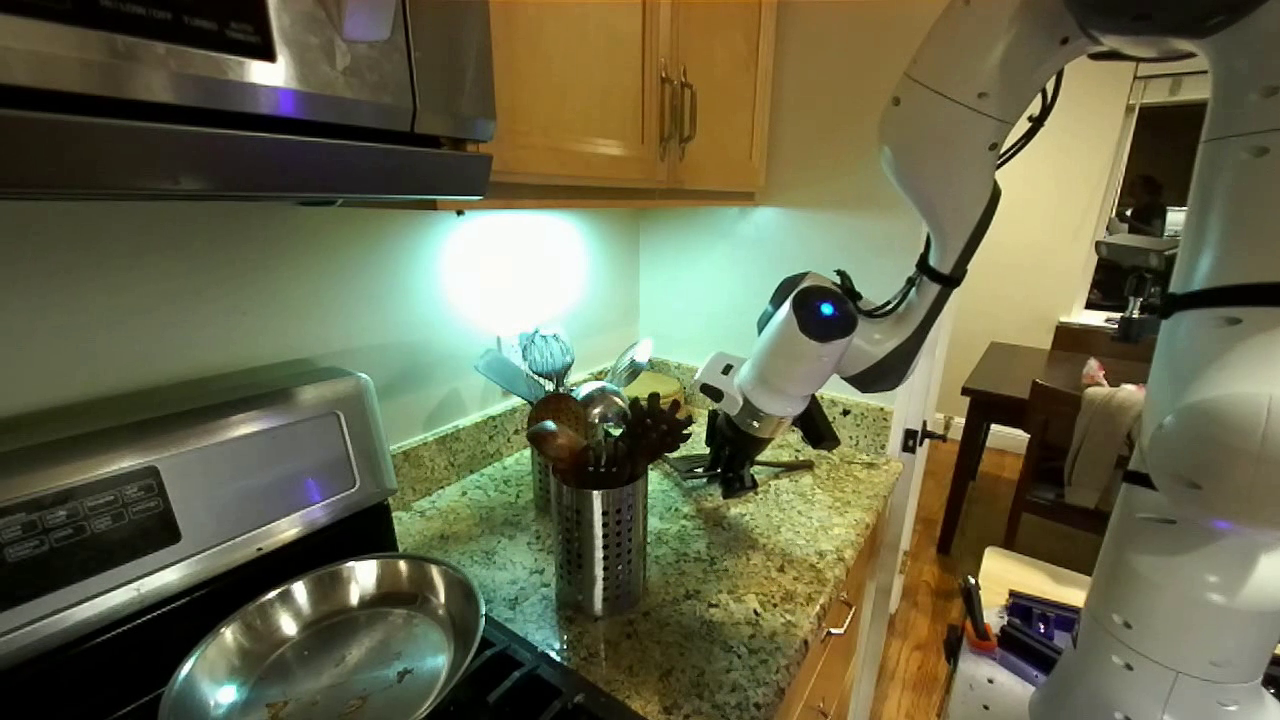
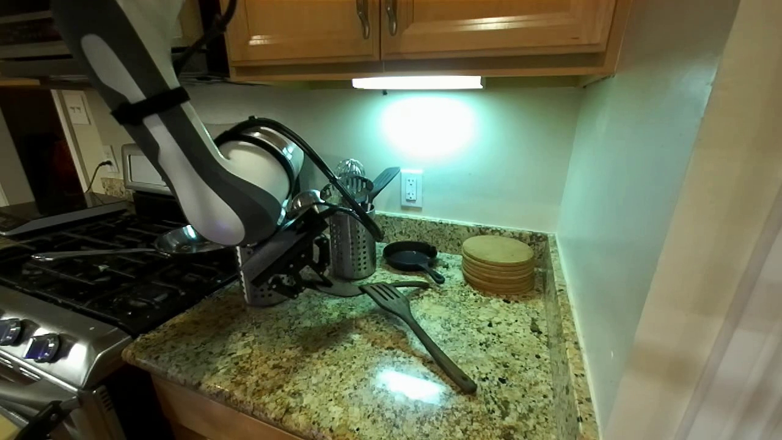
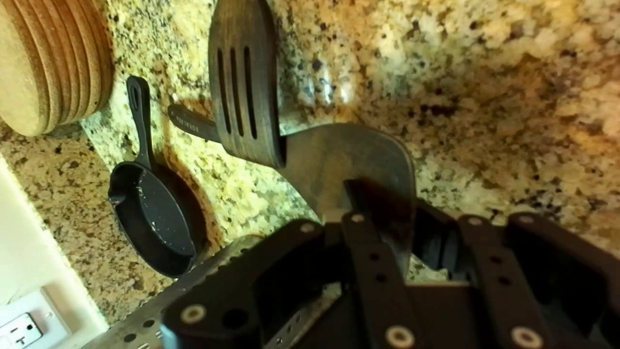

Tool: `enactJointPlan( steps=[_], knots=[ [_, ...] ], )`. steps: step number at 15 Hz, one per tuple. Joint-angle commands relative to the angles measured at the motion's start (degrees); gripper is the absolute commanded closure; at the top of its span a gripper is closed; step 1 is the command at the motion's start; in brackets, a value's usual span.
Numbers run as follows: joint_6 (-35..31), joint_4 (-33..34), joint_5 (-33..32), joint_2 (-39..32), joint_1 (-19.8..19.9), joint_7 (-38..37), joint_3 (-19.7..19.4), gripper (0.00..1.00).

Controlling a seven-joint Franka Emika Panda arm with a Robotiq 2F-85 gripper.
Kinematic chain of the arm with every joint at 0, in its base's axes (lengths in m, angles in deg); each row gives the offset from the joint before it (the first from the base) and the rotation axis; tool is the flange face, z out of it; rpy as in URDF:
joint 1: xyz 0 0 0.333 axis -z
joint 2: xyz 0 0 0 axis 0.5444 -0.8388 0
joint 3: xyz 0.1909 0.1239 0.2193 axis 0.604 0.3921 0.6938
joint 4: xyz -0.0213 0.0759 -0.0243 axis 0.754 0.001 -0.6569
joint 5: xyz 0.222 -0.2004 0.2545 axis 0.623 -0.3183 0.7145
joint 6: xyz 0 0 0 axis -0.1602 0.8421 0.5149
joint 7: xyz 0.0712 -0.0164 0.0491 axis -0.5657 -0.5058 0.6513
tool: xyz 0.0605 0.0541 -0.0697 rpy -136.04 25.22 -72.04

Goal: Pick up the wooden spoon and put it in the spoon holder

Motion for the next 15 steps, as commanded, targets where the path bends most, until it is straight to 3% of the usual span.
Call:
enactJointPlan(
  steps=[1,8,15],
  knots=[
    [-5.76,-3.62,-1.01,6.58,1.25,-0.43,-1.18,0.9],
    [-8.75,-5.15,3.96,9.87,2.25,5.9,-2.71,0.91],
    [-6.7,-7.95,19.8,12.41,3.01,18.42,-3.19,0.92]
  ],
)
